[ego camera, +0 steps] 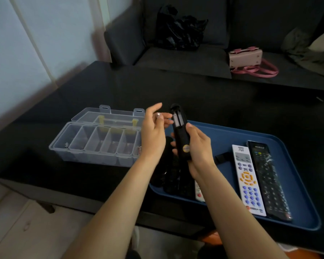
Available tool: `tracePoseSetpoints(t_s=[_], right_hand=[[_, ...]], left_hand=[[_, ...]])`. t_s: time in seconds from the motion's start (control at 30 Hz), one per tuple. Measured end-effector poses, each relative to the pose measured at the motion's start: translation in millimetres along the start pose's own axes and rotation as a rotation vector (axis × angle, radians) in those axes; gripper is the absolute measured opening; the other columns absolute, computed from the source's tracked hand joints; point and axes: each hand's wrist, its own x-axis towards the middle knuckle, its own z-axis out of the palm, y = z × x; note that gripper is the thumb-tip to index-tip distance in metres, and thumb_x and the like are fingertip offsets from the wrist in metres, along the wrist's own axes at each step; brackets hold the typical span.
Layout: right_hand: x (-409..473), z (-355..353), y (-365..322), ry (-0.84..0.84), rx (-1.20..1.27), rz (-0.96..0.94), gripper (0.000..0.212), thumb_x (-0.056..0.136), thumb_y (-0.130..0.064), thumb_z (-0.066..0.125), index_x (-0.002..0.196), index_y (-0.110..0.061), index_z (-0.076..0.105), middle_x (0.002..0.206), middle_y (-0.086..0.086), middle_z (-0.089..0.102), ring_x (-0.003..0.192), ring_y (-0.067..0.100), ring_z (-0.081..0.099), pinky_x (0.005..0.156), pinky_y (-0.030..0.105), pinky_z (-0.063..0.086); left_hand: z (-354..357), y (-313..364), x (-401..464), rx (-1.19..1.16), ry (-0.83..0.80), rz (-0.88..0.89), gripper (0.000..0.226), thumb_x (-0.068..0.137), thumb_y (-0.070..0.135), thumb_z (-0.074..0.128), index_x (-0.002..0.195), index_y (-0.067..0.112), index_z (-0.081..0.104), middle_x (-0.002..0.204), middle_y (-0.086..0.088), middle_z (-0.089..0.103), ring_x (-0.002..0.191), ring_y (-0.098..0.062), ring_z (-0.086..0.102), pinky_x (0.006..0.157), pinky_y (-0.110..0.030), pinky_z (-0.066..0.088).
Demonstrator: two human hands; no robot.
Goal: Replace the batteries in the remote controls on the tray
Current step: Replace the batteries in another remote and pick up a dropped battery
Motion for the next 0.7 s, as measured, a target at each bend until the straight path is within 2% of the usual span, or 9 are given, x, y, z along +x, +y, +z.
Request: tracePoseSetpoints(t_s=[0.13, 0.27, 0.43, 0.57, 0.7], right_hand=[[-0.9, -1.7, -0.1, -0.022, -0.011, 0.0, 0.025, 0.1, -0.024, 0.044, 0.094, -0.014, 0.065, 0.083, 0.013, 0.068, 0.058, 0.016, 0.059, 0.05, 0.026, 0.051], [-0.2, -4.9, -1.3, -0.032, -0.006, 0.004, 0.024, 0.1, -0.025, 0.044, 0.096, -0.015, 0.066, 0.084, 0.013, 0.069, 0.059, 0.017, 0.059, 0.049, 0.026, 0.05], [-2.4, -5.4, -2.4, -0.064, -0.008, 0.018, 0.024, 0.1, -0.025, 0.044, 0.096, -0.015, 0.066, 0.086, 0.014, 0.069, 0.061, 0.017, 0.06, 0.049, 0.026, 0.05], [-3.0, -5.5, -1.4, -0.1, -0.008, 0.024, 0.024, 0.1, -0.026, 0.045, 0.099, -0.013, 0.065, 0.084, 0.014, 0.069, 0.061, 0.017, 0.06, 0.048, 0.025, 0.05], [-2.2, -6.8, -1.1, -0.099, -0.026, 0.008, 0.025, 0.099, -0.026, 0.045, 0.101, -0.012, 0.065, 0.088, 0.016, 0.07, 0.061, 0.018, 0.06, 0.048, 0.025, 0.049]], left_hand=[[5.0, 5.7, -3.5, -0.176, -0.017, -0.007, 0.007, 0.096, 0.007, 0.045, 0.102, 0.009, 0.047, 0.1, -0.008, 0.067, 0.094, -0.013, 0.068, 0.086, -0.027, 0.053], [3.5, 5.7, -1.2, -0.205, -0.036, 0.002, 0.007, 0.095, 0.008, 0.049, 0.096, 0.014, 0.045, 0.105, -0.006, 0.068, 0.099, -0.012, 0.067, 0.09, -0.032, 0.052], [3.5, 9.1, -1.7, -0.107, 0.007, 0.068, 0.014, 0.09, 0.009, 0.058, 0.087, 0.013, 0.045, 0.102, -0.004, 0.069, 0.099, -0.008, 0.066, 0.082, -0.019, 0.051], [3.9, 6.9, -0.2, -0.038, 0.009, 0.091, 0.016, 0.089, 0.009, 0.06, 0.083, 0.016, 0.047, 0.099, -0.001, 0.069, 0.097, -0.008, 0.066, 0.077, -0.019, 0.053], [2.0, 3.5, 1.3, 0.205, 0.072, 0.162, 0.014, 0.085, 0.017, 0.065, 0.084, 0.014, 0.052, 0.098, 0.001, 0.065, 0.088, -0.001, 0.059, 0.075, -0.005, 0.043]])
